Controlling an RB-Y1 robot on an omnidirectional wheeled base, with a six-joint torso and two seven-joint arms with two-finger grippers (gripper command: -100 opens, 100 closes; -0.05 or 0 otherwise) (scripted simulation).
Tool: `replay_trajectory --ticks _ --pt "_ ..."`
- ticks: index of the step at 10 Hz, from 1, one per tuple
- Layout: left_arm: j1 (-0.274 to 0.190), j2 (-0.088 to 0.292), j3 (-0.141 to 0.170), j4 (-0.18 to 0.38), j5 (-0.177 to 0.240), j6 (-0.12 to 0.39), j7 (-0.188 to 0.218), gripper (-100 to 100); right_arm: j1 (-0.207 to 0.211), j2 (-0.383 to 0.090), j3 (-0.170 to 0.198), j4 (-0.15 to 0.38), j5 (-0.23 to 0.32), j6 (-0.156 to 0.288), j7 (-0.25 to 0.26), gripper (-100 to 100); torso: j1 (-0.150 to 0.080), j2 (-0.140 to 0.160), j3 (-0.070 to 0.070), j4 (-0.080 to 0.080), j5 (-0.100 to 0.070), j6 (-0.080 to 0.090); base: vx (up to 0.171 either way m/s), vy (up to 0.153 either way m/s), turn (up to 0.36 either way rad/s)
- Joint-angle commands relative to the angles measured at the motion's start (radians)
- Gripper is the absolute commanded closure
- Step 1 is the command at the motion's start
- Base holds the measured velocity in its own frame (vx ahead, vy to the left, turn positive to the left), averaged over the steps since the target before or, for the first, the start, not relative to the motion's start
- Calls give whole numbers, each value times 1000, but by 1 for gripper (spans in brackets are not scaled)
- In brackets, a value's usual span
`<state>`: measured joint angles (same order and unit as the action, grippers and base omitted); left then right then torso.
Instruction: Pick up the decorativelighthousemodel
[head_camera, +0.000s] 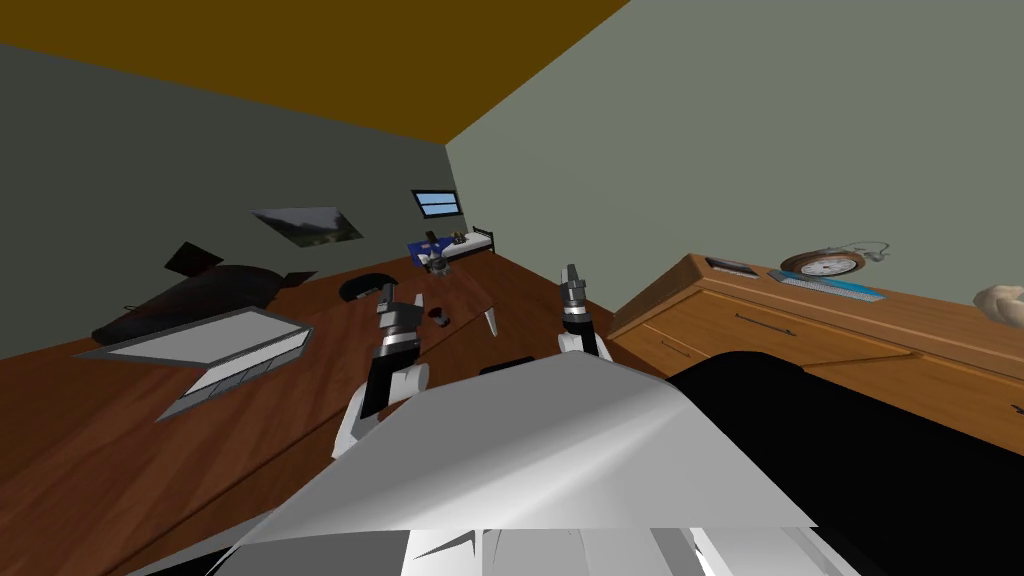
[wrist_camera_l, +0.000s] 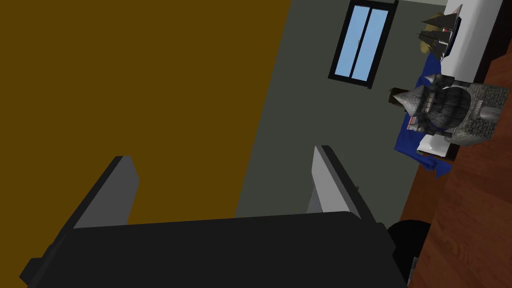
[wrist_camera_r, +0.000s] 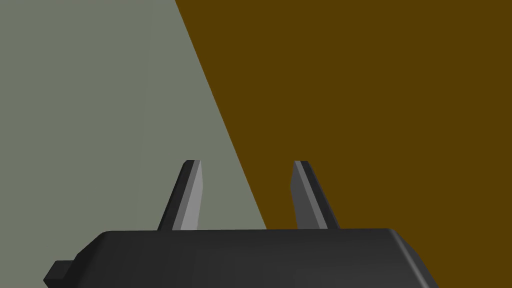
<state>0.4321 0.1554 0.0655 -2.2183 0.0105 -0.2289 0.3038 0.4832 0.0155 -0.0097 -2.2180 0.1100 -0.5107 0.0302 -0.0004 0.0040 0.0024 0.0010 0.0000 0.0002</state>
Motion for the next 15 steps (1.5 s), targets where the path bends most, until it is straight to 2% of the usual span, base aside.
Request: replay_trajectory --ticks 1,2,3,4,5,6,7,8,10,11,12,13,14,15 --pt "-8 8 5 19 21 49 35 -100 0 0 0 0 0 0 0 0 0 0 0 0 0 0 -58 -2 59" --pt "-8 8 5 19 21 49 35 -100 0 0 0 0 0 0 0 0 0 0 0 0 0 0 -41 1 44" --pt "-17 13 11 34 39 88 66 -100 0 0 0 0 0 0 0 0 0 -1 -1 0 0 0 -42 10 92" --pt "-17 13 11 34 39 91 66 -100 0 0 0 0 0 0 0 0 1 -1 -1 0 0 0 -34 2 43" --pt "-27 16 17 50 59 127 98 -100 0 0 0 0 0 0 0 0 0 -2 -1 0 0 0 -37 12 75" --pt "-27 16 17 50 59 135 98 -100 0 0 0 0 0 0 0 0 1 -2 -1 0 0 0 -34 10 42" --pt "-36 17 24 67 80 174 132 -100 0 0 0 0 0 0 0 0 1 -2 -1 0 0 0 -44 12 93" --pt "-36 17 24 67 80 181 132 -100 0 0 0 0 0 0 0 0 1 -1 -1 0 0 0 -38 9 36" --pt "-56 18 38 102 123 253 195 -100 0 0 0 0 0 0 0 0 1 -2 -1 0 0 0 -39 18 84" --pt "-56 18 38 102 123 278 201 -100 0 0 0 0 0 0 0 0 1 -1 -1 0 0 0 -32 16 34" --pt "-66 19 45 119 146 311 236 -100 0 0 0 0 0 0 0 0 1 -2 -1 0 0 0 -27 21 40" --pt "-66 19 45 119 146 329 236 -100 0 0 0 0 0 0 0 0 1 -2 -1 -1 0 0 -20 18 22" --pt "-75 19 52 137 169 366 271 -100 0 0 0 0 0 0 0 0 1 -3 -1 -1 0 0 -17 22 42" --pt "-75 19 52 137 169 380 271 -100 0 0 0 0 0 0 0 0 1 -3 -2 -1 0 0 -12 18 17"
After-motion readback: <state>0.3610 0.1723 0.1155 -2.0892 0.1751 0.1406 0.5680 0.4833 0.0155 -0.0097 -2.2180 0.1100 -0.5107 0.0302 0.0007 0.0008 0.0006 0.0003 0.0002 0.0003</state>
